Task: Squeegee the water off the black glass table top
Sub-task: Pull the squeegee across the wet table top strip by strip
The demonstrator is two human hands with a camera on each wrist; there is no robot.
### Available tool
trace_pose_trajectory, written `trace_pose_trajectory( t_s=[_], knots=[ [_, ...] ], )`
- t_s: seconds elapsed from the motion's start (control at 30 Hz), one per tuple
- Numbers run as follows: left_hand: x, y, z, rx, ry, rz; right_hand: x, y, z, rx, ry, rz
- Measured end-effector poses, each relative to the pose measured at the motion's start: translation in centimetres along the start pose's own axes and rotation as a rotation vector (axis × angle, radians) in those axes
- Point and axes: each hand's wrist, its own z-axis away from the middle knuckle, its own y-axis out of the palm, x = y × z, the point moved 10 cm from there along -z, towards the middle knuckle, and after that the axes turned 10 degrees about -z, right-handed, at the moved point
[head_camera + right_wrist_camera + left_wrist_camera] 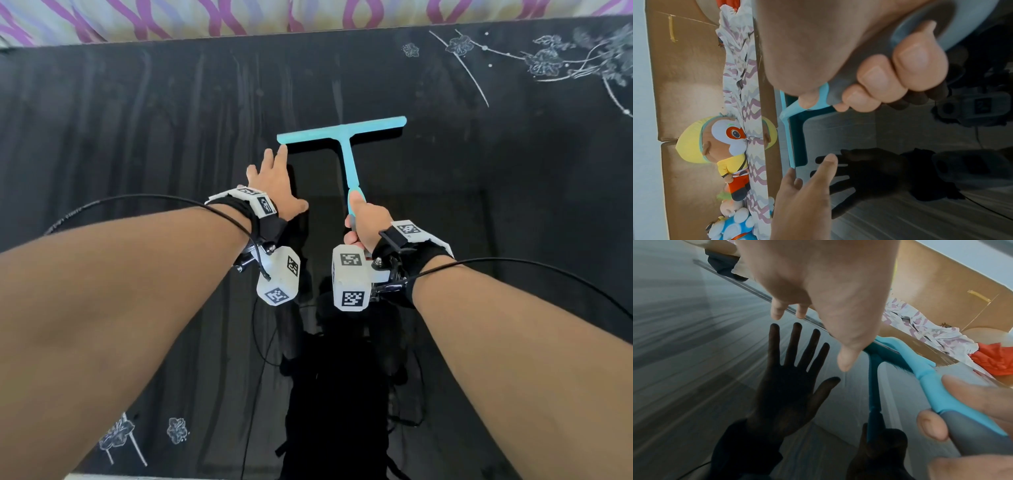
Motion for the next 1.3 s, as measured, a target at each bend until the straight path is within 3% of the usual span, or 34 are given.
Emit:
trace_pose_trajectory(
  t_s=[0.37, 0.7, 1.03, 1.3],
  knots=[
    [-0.2, 5.7, 8.7, 0.147, 0.099, -0.149, -8.3, -1.4, 5.0, -0.010, -0.007, 0.032],
    [0.8, 5.9, 14.2, -0.072, 0.012, -0.046, -15.5, -3.2, 7.4, -0.017, 0.000, 0.102],
    [2.4, 10.2, 22.4, -0.095, -0.076, 0.000, -23.1, -5.3, 11.2, 0.007, -0.004, 0.099],
    [4.0, 13.2, 27.9, -0.063, -0.065, 0.001, -28.5, -5.9, 13.2, -0.038, -0.134, 0.176]
  ],
)
